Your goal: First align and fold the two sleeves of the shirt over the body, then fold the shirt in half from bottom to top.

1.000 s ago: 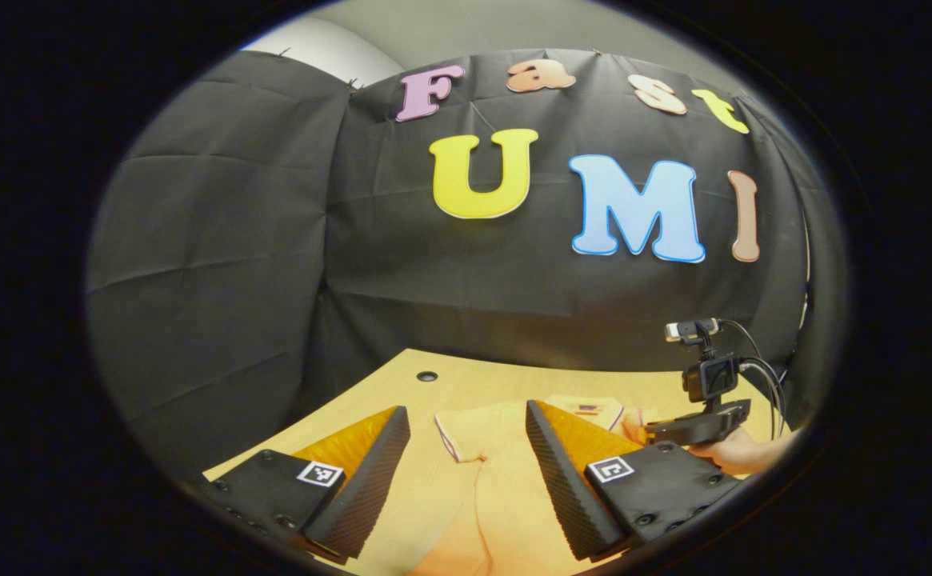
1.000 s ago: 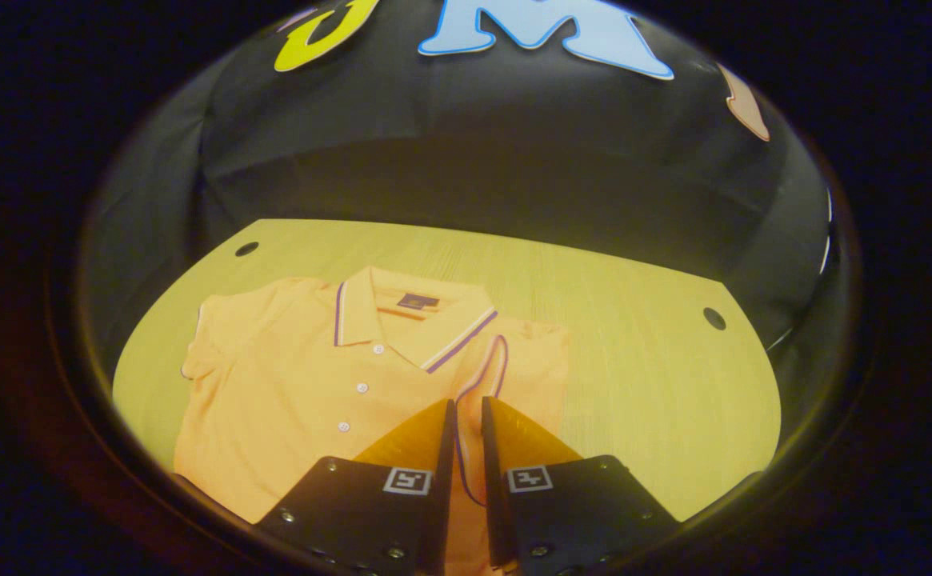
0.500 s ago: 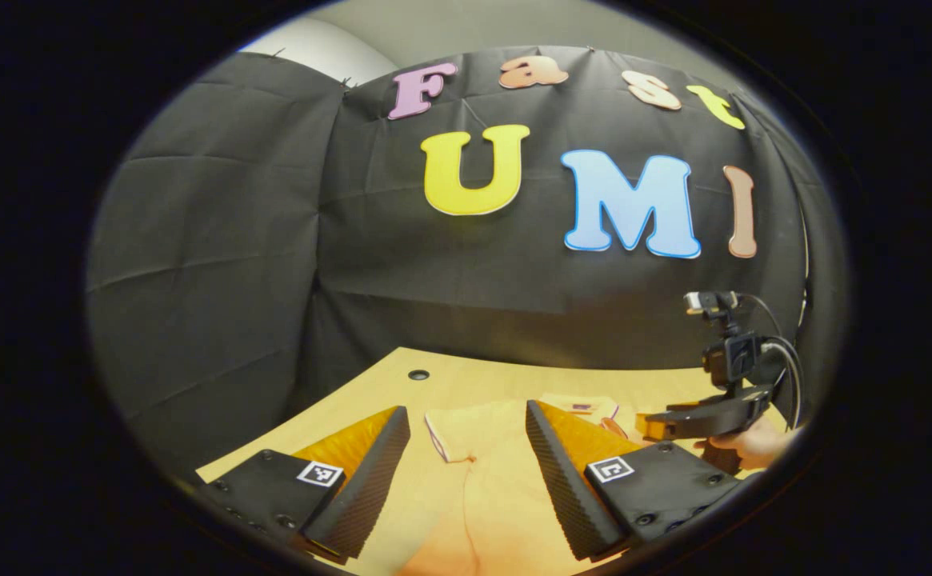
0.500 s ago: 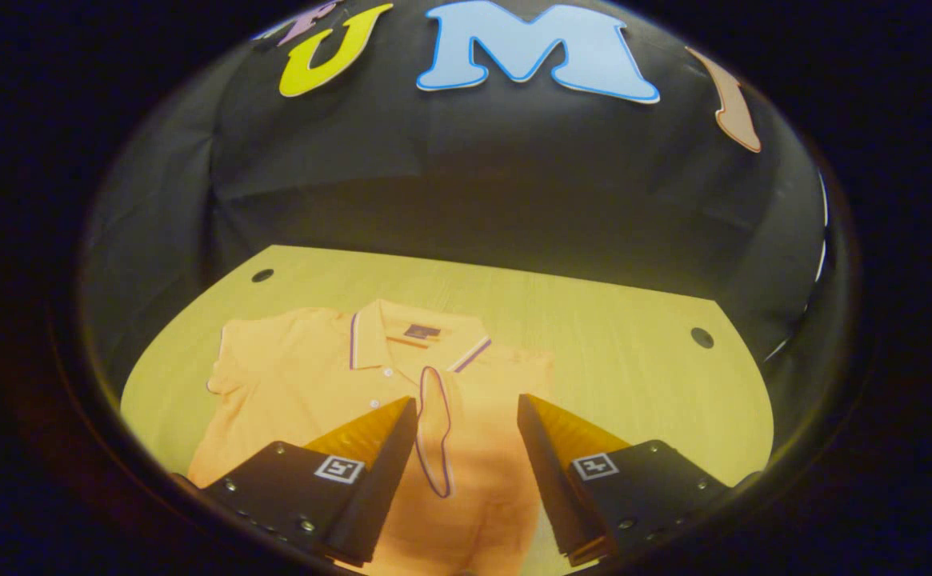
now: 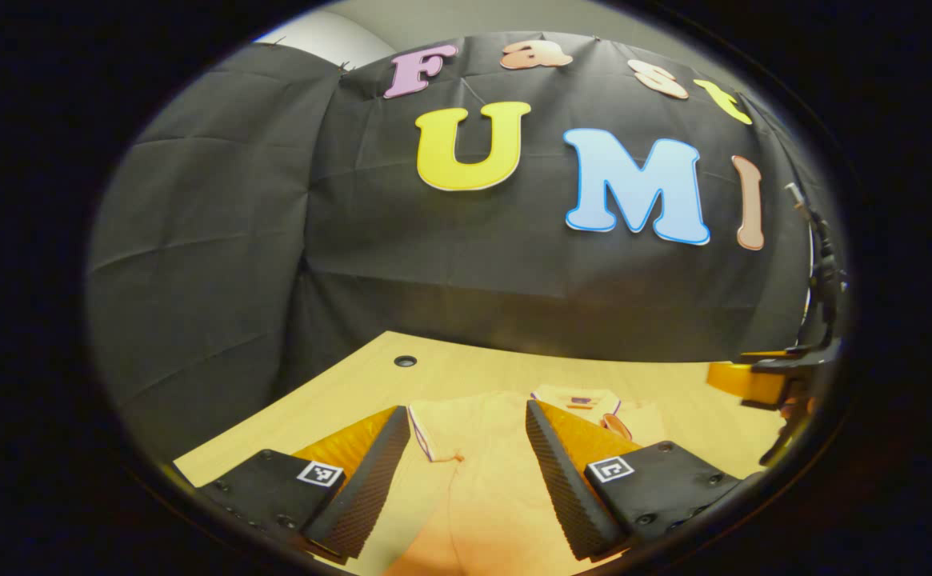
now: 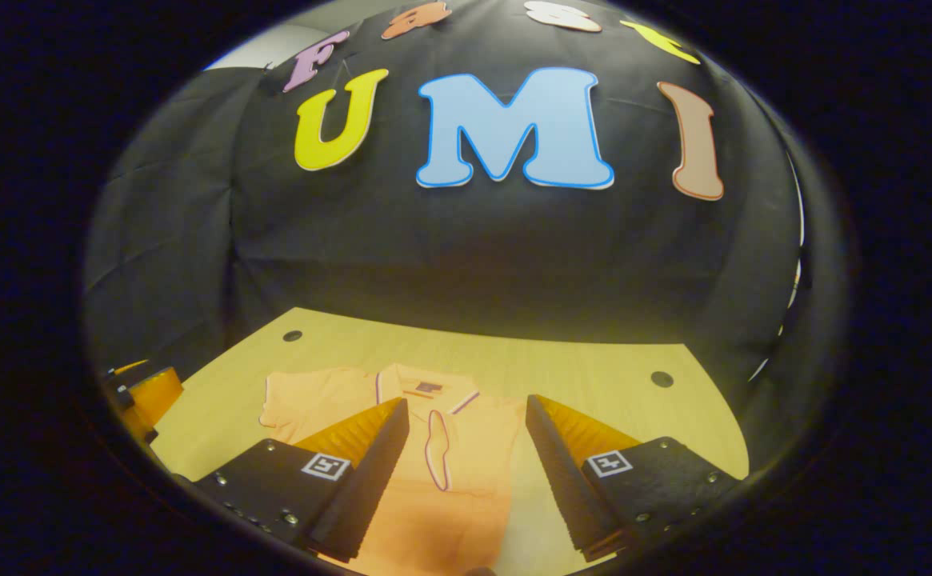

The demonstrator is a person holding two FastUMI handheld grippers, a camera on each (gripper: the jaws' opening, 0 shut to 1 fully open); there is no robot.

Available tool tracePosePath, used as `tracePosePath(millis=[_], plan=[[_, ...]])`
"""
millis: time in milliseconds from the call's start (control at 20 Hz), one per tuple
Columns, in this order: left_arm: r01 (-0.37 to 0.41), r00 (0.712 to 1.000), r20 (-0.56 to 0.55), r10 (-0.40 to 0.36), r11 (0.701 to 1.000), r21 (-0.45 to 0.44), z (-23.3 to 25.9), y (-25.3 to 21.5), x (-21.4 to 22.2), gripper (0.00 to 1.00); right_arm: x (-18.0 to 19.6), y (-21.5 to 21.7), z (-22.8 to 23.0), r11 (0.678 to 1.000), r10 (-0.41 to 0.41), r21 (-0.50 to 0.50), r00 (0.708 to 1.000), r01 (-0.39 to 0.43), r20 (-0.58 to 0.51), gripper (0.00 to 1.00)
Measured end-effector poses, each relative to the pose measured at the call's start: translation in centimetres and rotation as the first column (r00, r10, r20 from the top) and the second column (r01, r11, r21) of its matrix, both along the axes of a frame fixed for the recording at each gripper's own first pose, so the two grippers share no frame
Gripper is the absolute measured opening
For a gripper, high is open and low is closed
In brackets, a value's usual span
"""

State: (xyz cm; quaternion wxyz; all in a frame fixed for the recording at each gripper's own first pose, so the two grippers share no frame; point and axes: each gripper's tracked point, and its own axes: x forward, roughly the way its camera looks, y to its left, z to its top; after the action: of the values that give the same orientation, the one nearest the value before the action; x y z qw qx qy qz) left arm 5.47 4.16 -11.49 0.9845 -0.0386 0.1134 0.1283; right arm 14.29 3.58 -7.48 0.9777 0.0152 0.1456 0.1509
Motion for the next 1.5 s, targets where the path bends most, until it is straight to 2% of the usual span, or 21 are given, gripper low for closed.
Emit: tracePosePath(millis=[350, 550, 650, 900, 1150, 1500], plan=[[-0.038, 0.997, -0.076, 0.031, 0.996, -0.079, -4.6, 4.2, 5.7, 0.95, -4.7, -1.6, 1.9, 0.998, -0.036, -0.041, 0.997, 0.039, 0.062, 0.92], [-0.051, 0.991, -0.125, 0.04, 0.995, -0.084, -7.8, 7.0, 8.8, 0.94, -6.5, -0.5, 1.6, 0.997, -0.042, -0.063, 0.997, 0.045, 0.062, 0.9], [-0.044, 0.988, -0.152, 0.032, 0.996, -0.078, -9.4, 7.9, 10.1, 0.96, -7.2, 0.5, 1.5, 0.997, -0.038, -0.064, 0.997, 0.042, 0.067, 0.92], [-0.02, 0.976, -0.218, -0.002, 0.995, -0.096, -13.5, 9.8, 13.1, 0.96, -8.9, 2.3, 0.7, 0.994, -0.083, -0.068, 0.996, 0.085, 0.024, 0.91], [0.015, 0.961, -0.273, -0.041, 0.995, -0.098, -16.4, 10.5, 14.6, 0.95, -10.1, 3.1, -0.1, 0.986, -0.148, -0.084, 0.989, 0.147, -0.011, 0.91], [-0.018, 0.949, -0.315, -0.027, 0.99, -0.14, -18.2, 11.1, 15.1, 0.94, -10.7, 2.6, 0.5, 0.981, -0.173, -0.096, 0.985, 0.171, -0.013, 0.92]])
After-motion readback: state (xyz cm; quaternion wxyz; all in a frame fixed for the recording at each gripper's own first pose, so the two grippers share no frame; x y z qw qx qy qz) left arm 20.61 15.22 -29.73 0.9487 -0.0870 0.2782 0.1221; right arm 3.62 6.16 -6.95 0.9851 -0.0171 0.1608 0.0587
